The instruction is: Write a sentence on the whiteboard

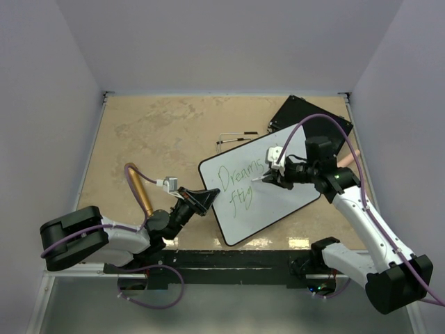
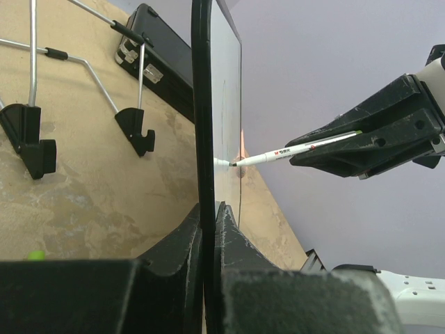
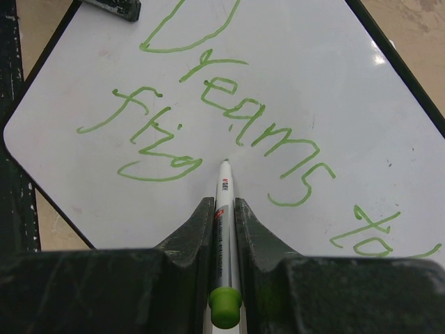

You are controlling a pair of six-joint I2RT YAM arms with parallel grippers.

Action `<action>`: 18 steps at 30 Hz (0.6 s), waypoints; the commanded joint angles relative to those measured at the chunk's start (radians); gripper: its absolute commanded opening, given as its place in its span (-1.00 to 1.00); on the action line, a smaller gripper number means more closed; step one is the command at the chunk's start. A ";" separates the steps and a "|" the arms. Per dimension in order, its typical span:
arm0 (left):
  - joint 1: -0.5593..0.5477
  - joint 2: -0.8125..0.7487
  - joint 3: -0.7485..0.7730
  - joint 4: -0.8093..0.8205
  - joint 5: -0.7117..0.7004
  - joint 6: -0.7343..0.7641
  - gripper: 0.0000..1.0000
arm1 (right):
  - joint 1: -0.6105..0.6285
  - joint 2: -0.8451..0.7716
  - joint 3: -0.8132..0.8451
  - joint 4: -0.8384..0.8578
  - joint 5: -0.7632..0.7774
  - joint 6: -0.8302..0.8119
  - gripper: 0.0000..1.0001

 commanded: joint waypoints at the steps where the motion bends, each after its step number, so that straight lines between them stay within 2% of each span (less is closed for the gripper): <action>1: -0.001 0.018 -0.005 0.020 0.037 0.122 -1.00 | 0.003 0.006 0.003 -0.047 0.002 -0.045 -1.00; 10: 0.002 0.020 -0.002 0.017 0.034 0.125 -1.00 | 0.025 0.010 0.008 -0.115 0.028 -0.094 -1.00; 18: 0.004 0.026 0.001 0.020 0.035 0.124 -1.00 | 0.089 0.032 -0.008 -0.132 0.120 -0.102 -1.00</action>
